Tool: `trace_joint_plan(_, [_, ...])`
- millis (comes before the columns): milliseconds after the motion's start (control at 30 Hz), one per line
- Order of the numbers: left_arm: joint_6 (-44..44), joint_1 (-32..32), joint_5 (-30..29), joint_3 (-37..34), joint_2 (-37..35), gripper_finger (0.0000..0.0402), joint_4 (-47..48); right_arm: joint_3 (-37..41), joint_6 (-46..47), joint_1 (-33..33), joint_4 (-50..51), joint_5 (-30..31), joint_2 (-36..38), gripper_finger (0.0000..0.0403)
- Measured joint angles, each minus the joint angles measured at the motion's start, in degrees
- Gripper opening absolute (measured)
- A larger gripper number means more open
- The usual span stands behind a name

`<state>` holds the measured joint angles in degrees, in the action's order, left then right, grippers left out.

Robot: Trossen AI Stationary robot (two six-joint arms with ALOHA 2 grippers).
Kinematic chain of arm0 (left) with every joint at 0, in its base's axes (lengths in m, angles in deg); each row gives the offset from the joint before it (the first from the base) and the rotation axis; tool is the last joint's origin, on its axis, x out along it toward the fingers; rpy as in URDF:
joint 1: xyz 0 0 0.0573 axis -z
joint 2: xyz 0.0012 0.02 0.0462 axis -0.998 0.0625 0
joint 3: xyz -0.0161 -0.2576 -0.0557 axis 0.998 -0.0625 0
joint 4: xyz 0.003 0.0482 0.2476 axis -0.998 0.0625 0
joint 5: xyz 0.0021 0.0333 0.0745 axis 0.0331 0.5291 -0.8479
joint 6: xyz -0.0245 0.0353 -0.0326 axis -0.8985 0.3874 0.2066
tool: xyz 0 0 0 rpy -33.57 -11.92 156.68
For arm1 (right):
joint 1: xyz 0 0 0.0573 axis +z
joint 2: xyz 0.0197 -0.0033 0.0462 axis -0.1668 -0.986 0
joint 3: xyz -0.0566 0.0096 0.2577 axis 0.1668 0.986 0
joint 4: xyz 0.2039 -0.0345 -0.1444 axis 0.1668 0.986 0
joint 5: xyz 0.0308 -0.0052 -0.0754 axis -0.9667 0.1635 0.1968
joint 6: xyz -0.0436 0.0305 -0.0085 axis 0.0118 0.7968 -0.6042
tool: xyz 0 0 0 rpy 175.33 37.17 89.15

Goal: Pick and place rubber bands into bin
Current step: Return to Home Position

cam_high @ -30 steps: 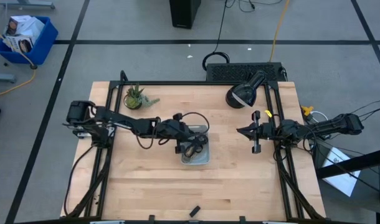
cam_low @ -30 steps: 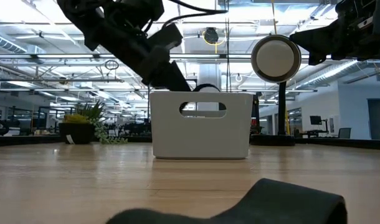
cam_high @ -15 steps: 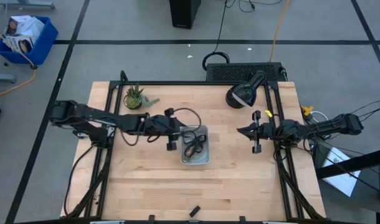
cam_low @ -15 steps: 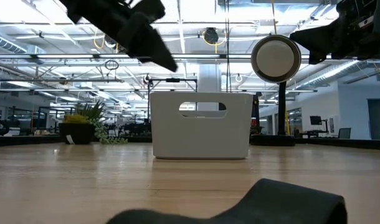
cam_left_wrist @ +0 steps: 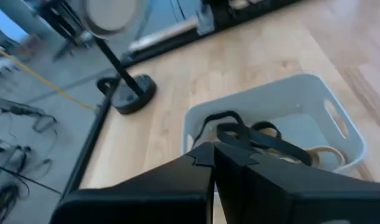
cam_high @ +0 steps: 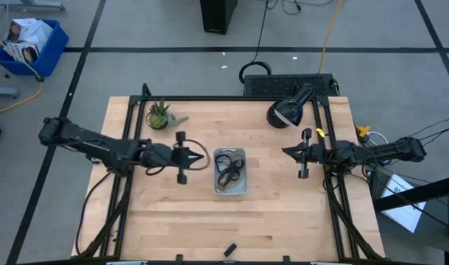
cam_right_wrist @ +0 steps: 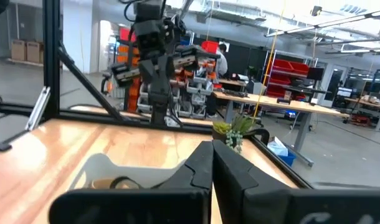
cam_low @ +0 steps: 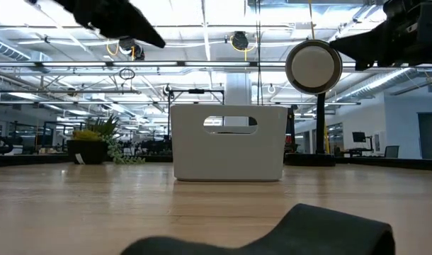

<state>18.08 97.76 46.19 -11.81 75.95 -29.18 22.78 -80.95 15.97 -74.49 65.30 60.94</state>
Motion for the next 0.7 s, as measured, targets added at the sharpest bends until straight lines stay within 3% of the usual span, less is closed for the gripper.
trace_joint_plan(167, [0.9, 0.1, 0.2, -12.9, -9.4, 0.0004, -14.1, 0.0, 0.2, 0.0, 3.8, -0.2, 3.8, 0.0])
trace_joint_plan(300, [0.3, -1.4, 5.3, -22.9, -15.0, 0.0003, -28.2, 1.4, 0.2, 0.0, 1.8, -5.7, 6.2, 0.0])
trace_joint_plan(500, [0.0, -3.1, 7.0, -31.3, -20.2, 0.0003, -36.0, 2.7, 1.0, 0.0, 0.2, -5.6, 7.7, 0.0])
trace_joint_plan(700, [1.4, -3.1, 9.6, -34.8, -28.4, 0.0002, -34.7, 2.8, 1.4, 0.0, 1.4, -4.3, 7.6, 0.0])
